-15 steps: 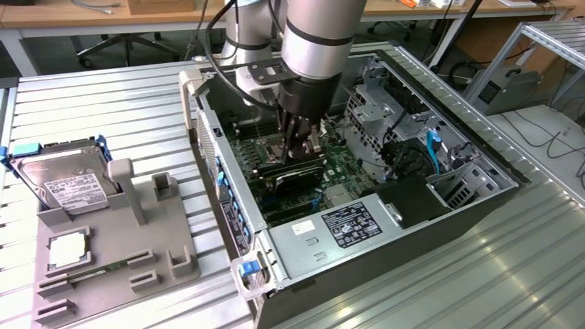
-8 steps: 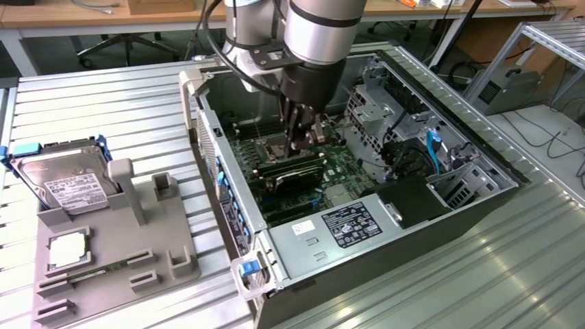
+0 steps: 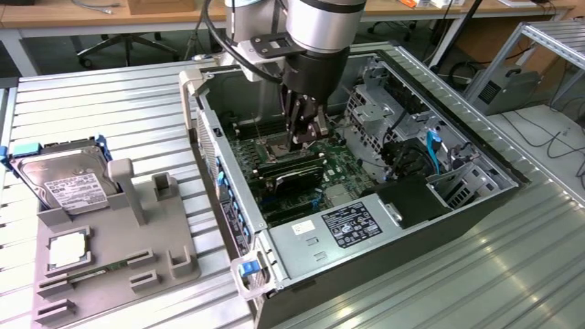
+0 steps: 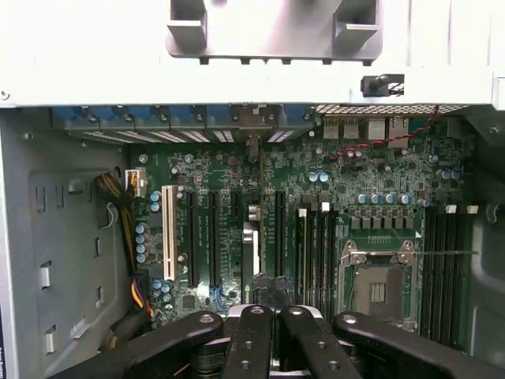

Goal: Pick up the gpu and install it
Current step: 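Press down on the gpu until it lock into place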

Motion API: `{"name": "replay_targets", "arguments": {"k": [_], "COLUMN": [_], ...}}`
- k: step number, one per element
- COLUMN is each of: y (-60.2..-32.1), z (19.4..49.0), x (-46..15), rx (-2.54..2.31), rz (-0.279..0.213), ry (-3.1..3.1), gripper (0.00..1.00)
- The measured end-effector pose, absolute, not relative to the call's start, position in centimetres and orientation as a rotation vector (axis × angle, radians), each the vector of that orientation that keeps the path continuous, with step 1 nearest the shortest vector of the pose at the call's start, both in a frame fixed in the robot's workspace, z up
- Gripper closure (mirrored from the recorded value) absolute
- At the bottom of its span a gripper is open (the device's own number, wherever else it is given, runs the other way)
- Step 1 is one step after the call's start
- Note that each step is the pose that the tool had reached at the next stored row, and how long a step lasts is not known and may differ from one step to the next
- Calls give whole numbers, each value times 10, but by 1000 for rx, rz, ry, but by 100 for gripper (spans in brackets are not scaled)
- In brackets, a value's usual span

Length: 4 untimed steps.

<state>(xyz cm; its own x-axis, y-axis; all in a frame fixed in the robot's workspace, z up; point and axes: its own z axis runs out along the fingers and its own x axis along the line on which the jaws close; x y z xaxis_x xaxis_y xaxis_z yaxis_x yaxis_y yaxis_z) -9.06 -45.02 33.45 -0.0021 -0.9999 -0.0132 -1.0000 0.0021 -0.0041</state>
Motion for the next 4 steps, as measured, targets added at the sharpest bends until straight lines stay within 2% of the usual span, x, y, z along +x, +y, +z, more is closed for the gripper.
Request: {"name": "replay_targets", "arguments": {"k": [4], "y": [-450], "z": [335], "x": [-91], "rx": [-2210], "rz": [10], "ry": [2215], "gripper": [89]}}
